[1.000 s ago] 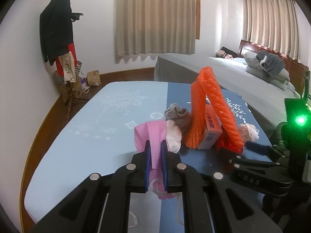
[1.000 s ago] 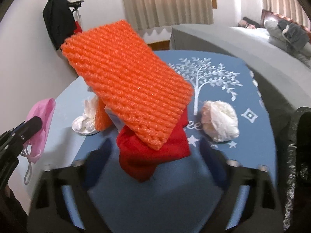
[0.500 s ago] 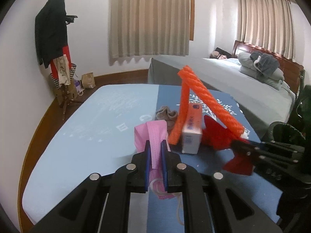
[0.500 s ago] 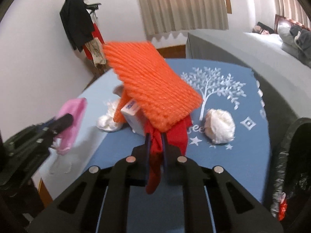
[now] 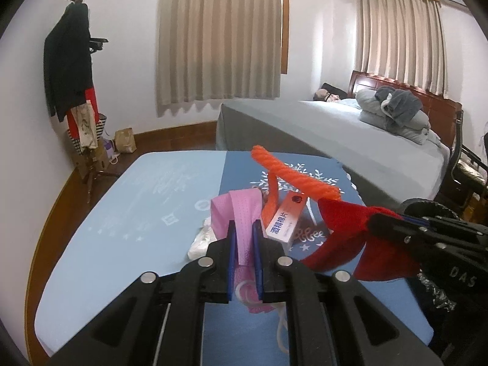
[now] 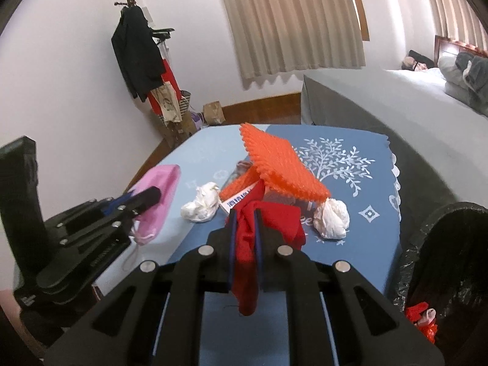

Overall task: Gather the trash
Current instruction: 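Carry mask and red cloth over the bin and open both grippers, then grasp a white tissue with the left gripper while the right grasps another tissue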

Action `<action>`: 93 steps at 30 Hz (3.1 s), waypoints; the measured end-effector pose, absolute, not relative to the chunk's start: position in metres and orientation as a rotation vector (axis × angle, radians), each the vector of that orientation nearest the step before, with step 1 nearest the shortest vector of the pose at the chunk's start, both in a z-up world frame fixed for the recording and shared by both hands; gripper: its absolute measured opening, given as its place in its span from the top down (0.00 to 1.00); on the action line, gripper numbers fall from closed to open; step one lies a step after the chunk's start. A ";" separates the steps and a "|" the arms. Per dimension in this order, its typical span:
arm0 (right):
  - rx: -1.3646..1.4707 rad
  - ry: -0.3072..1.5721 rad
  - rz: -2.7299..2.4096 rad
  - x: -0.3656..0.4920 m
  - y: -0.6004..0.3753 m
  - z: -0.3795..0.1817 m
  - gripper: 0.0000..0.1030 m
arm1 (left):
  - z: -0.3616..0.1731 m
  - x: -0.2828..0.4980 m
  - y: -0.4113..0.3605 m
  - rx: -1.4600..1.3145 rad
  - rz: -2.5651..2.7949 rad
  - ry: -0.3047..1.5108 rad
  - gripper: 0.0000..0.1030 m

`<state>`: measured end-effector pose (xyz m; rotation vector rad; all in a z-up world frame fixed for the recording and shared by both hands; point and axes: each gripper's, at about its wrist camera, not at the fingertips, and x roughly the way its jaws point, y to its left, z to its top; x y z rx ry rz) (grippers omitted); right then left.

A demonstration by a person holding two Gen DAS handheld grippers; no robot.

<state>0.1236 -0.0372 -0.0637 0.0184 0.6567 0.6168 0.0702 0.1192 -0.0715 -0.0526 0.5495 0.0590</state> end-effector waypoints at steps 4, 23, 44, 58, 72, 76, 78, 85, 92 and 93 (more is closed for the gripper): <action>0.025 0.624 0.615 0.118 -0.044 -0.052 0.91 | -0.068 0.068 0.117 -0.049 0.049 0.541 0.90; 0.073 0.526 0.491 0.096 -0.117 -0.011 0.91 | -0.036 0.069 0.060 -0.018 -0.098 0.475 0.90; 0.131 0.540 0.117 0.079 -0.273 -0.040 0.91 | -0.039 0.098 -0.095 0.037 -0.451 0.466 0.90; 0.176 0.568 -0.012 0.066 -0.329 -0.062 0.87 | -0.059 0.117 -0.169 0.037 -0.607 0.526 0.84; 0.180 0.525 -0.094 0.060 -0.324 -0.062 0.08 | -0.054 0.125 -0.129 -0.002 -0.519 0.528 0.32; 0.171 0.522 -0.063 0.066 -0.313 -0.059 0.07 | -0.050 0.120 -0.102 0.023 -0.447 0.496 0.27; 0.169 0.521 -0.042 0.069 -0.302 -0.059 0.07 | -0.048 0.118 -0.086 0.024 -0.405 0.490 0.26; 0.148 0.529 0.069 0.091 -0.251 -0.061 0.06 | -0.047 0.109 -0.021 0.032 -0.237 0.480 0.22; 0.105 0.537 0.172 0.114 -0.193 -0.065 0.06 | -0.057 0.102 0.039 0.039 -0.085 0.489 0.21; 0.100 0.540 0.182 0.117 -0.186 -0.066 0.06 | -0.060 0.101 0.048 0.040 -0.062 0.492 0.21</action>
